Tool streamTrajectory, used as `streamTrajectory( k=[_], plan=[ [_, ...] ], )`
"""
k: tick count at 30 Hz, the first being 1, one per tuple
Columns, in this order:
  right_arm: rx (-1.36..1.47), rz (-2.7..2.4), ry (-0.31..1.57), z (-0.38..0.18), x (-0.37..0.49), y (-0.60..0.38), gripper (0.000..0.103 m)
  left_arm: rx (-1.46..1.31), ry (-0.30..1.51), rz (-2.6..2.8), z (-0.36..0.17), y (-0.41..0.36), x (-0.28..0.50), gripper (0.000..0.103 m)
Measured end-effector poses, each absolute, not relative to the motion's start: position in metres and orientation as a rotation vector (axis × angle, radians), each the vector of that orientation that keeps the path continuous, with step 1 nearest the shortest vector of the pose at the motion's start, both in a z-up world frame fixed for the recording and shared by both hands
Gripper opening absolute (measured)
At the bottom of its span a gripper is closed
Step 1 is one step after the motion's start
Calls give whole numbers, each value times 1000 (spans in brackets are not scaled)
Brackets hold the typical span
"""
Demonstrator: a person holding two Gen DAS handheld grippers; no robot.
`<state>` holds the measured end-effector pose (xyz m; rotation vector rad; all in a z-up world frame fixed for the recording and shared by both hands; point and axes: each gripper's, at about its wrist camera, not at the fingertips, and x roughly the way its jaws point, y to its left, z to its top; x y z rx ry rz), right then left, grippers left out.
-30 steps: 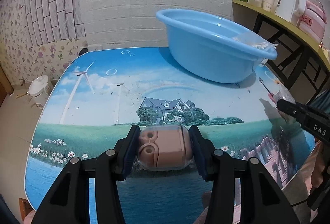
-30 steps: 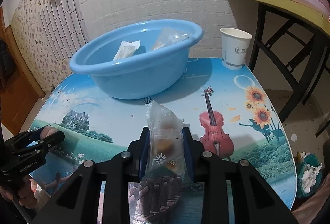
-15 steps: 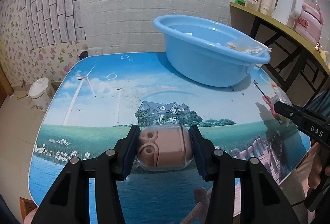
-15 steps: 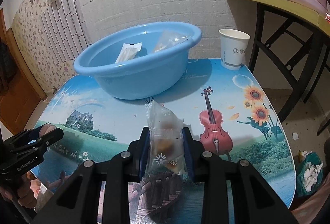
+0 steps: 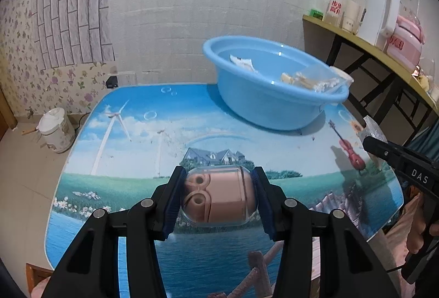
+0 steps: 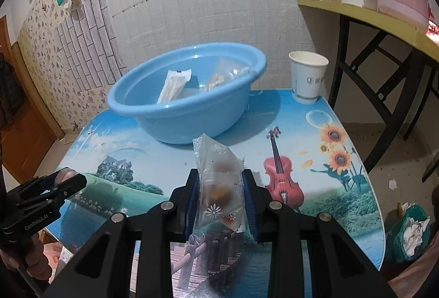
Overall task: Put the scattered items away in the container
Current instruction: 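Lift the pink box with left tool while right tool carries the clear bag to the basin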
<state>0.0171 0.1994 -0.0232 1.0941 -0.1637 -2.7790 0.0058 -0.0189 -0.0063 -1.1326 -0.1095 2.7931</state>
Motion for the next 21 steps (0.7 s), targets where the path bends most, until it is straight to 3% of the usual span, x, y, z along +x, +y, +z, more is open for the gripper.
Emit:
streamTrajectory(
  k=[21],
  plan=[
    [1027,-2783,-191,18,14,204,31,-1052,-90,2828,48,1,-13,47]
  ],
)
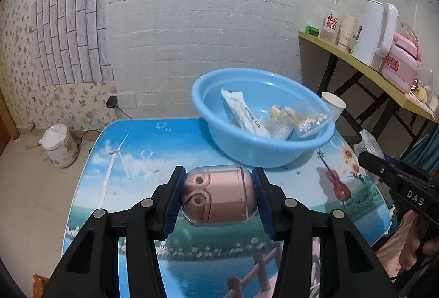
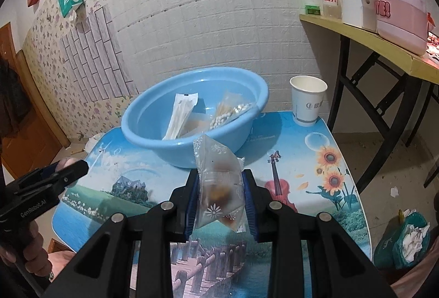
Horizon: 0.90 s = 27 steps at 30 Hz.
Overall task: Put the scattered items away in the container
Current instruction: 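Lift the pink box with left tool while right tool carries the clear bag to the basin, then open left gripper to drop the pink box while right gripper releases the clear bag into the basin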
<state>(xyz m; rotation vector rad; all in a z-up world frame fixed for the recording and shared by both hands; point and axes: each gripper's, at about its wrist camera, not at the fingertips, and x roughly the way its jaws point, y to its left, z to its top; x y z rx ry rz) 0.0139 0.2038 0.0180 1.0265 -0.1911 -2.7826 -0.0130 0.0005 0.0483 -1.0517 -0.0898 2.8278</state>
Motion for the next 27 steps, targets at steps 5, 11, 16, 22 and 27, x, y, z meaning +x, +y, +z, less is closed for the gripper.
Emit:
streamTrajectory(
  k=[5,11,16,22,27],
  plan=[
    [961,-2802,-131,40,11,208,31,-1019,-80,2820,59,9,-23,47],
    [912,-2820,-130,59,1,215,31,-992,-56,2806,70,23,-42,47],
    [918,-2811,-135,59,-12,216,31,-986,-45,2797,75,32,-60,47],
    [915,-2790,-115,52,-35,211,32,-1006,-17,2780,71,42,-84,47],
    [927,-2767,-130,45,-53,209,32,-1040,-3,2763,62,49,-104,47]
  ],
)
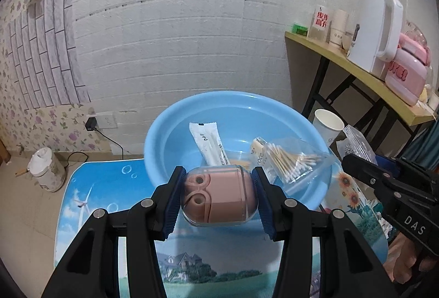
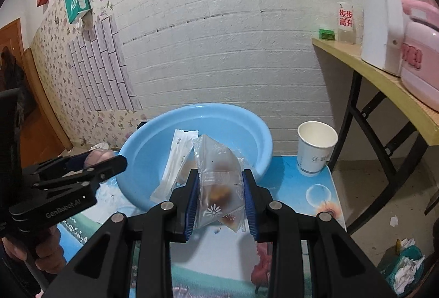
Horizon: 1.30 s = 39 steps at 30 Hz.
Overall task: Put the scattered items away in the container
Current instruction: 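Open left gripper to drop the pink box while right gripper releases the clear bag into the basin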
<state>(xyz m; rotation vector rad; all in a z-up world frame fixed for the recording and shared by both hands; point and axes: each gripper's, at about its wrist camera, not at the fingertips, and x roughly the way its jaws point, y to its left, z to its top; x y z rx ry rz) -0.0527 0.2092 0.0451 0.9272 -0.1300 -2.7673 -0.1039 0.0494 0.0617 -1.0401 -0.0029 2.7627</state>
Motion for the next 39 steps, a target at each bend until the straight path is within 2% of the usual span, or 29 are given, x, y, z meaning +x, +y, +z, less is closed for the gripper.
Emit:
streamTrajectory(
  k=[22,27,35,39],
  plan=[
    [1007,-2725,-122,16,-111,197,32,-1103,41,2750,25,59,-158,47],
    [1009,-2728,-113,15,-115,193,32,-1076,9,2776,26,49,-158,65],
    [1020,-2711,-90,12,-125,178,32,-1006,36,2810,36,39,-152,73],
    [1014,-2702,-77,12,-130,169,34,-1021,12,2830,36,29,-151,80]
  ],
)
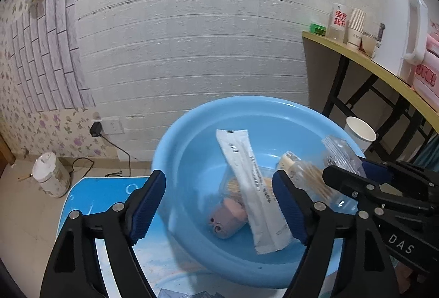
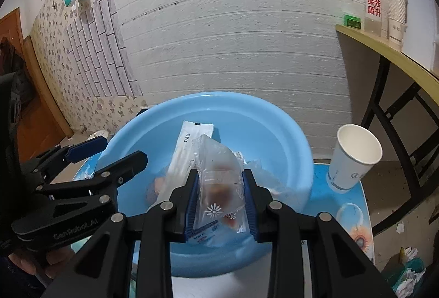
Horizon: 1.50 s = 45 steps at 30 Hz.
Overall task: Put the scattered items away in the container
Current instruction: 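Open left gripper to drop the pink box while right gripper releases the clear bag into the basin, then withdraw both open tools up and away from the filled basin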
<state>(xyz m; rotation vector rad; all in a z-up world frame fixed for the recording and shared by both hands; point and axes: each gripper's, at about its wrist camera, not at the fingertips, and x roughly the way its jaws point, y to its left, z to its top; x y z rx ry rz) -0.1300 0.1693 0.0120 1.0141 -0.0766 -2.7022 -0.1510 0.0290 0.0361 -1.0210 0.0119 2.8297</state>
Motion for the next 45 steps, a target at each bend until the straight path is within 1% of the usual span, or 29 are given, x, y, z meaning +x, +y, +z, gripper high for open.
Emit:
streamTrajectory(
  k=[1,2,4,5,6,7,9,14,24,40,45],
  plan=[
    [1016,-2698,-73,12,-131,167,40,-1024,8,2845,36,25,-150,80],
    [1021,-2702,-68,12,-132,164,46,-1024,4,2858,37,22,-150,83],
    [1012,-2725,-66,13,-132,162,65,-1019,-14,2876,40,14,-148,89],
    [1008,-2733,-71,14,-132,162,69,-1019,-22,2888,41,11,-148,96],
    [1002,-2738,-81,16,-131,163,75,-1018,-29,2900,42,9,-147,100],
    [1000,-2740,-89,17,-131,164,79,-1011,-40,2910,44,6,-146,101],
    [1003,-2743,-87,20,-131,163,82,-1005,-53,2926,47,1,-143,103],
    [1009,-2751,-50,26,-124,157,82,-1005,-29,2947,52,-1,-134,103],
    [995,-2772,-43,49,-96,156,82,-995,-7,2959,72,-2,-106,103],
    [1079,-2799,-93,73,-27,162,82,-1134,-63,2895,85,-7,-53,103],
    [1119,-2802,-97,73,-13,165,82,-1196,-20,2881,83,-2,-45,103]
  ],
)
